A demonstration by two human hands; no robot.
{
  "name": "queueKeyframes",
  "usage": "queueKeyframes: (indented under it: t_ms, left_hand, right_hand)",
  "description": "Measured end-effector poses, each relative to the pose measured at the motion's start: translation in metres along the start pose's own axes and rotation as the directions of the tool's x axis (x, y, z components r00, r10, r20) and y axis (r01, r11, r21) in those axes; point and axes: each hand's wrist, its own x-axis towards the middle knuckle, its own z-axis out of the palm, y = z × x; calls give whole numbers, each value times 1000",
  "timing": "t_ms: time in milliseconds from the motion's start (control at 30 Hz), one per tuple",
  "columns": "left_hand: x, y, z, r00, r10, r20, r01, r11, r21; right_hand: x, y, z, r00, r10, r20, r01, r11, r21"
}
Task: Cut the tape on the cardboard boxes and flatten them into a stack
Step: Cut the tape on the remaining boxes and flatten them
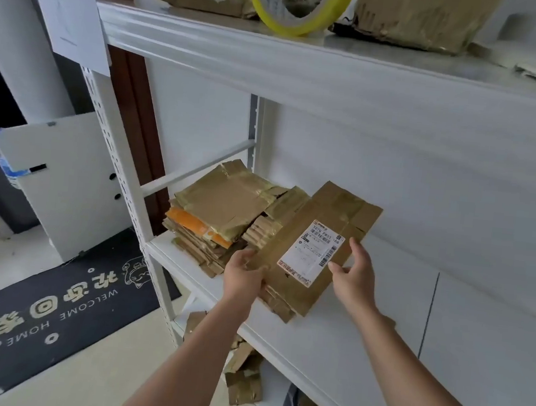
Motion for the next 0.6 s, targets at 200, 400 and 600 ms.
queueKeyframes:
  t_ms: [200, 400, 600]
  left_hand:
    - [68, 24, 11, 986, 168, 19, -159, 887, 433]
    - [122, 16, 24, 859, 304, 411, -499, 325, 803]
    - [158, 2, 35, 777, 13, 629, -625, 131, 769]
  right_hand:
    - [72, -1, 45, 993, 63, 98, -52, 992, -118]
    - [98, 22, 71, 966, 157, 204, -95, 954, -284]
    - [104, 29, 81, 992, 74, 105, 15, 745, -667]
